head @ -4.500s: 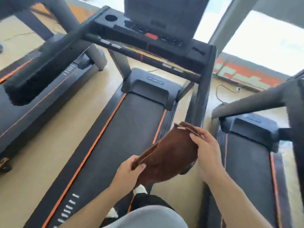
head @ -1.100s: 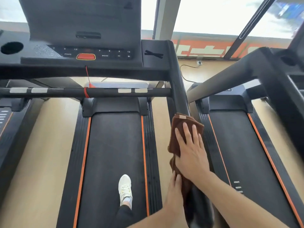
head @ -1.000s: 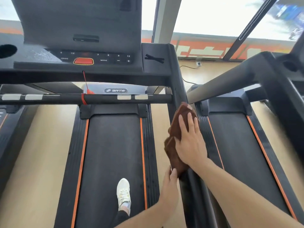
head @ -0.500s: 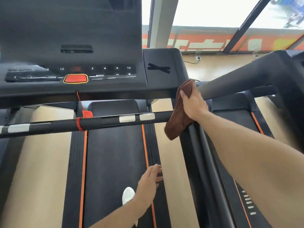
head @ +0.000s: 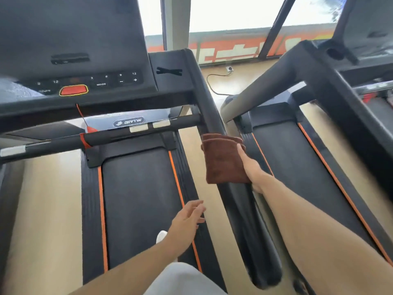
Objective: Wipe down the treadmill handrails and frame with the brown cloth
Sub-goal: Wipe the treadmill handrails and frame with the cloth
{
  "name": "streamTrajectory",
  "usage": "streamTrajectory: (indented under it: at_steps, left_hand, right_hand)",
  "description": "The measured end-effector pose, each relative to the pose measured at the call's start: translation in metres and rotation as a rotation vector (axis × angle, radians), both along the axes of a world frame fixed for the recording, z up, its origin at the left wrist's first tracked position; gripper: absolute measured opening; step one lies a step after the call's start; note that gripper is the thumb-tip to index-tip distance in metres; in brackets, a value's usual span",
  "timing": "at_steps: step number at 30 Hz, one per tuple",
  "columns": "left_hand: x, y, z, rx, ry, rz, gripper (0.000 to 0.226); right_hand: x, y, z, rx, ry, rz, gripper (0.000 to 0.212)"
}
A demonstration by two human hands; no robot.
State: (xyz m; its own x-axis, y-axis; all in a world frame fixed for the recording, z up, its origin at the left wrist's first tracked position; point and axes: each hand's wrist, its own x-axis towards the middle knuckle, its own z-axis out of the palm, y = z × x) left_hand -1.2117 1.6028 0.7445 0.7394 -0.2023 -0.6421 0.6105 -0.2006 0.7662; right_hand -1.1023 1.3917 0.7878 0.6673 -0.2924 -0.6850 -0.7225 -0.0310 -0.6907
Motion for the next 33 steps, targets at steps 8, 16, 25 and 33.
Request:
streamTrajectory:
  at_steps: [8, 16, 25, 33]
  left_hand:
    - [-0.078, -0.054, 0.006, -0.096, 0.005, -0.025, 0.03]
    - [-0.139, -0.079, -0.007, -0.106, 0.18, -0.041, 0.019]
    - [-0.096, -0.061, -0.027, -0.047, 0.15, -0.184, 0.015]
    - [0.036, -0.011, -0.006, -0.041, -0.024, -0.018, 0.032]
  right_hand:
    - [-0.184, -0.035, -0.004, 0.097, 0.044, 0.088, 0.021]
    - [-0.281, -0.008, -0.035, -0.562, -0.298, 0.283, 0.065]
    - [-0.218, -0.002, -0.042, -1.211, -0.398, 0.892, 0.082]
    - [-0.051, 0.018, -0.034, -1.03, -0.405, 0.851, 0.069]
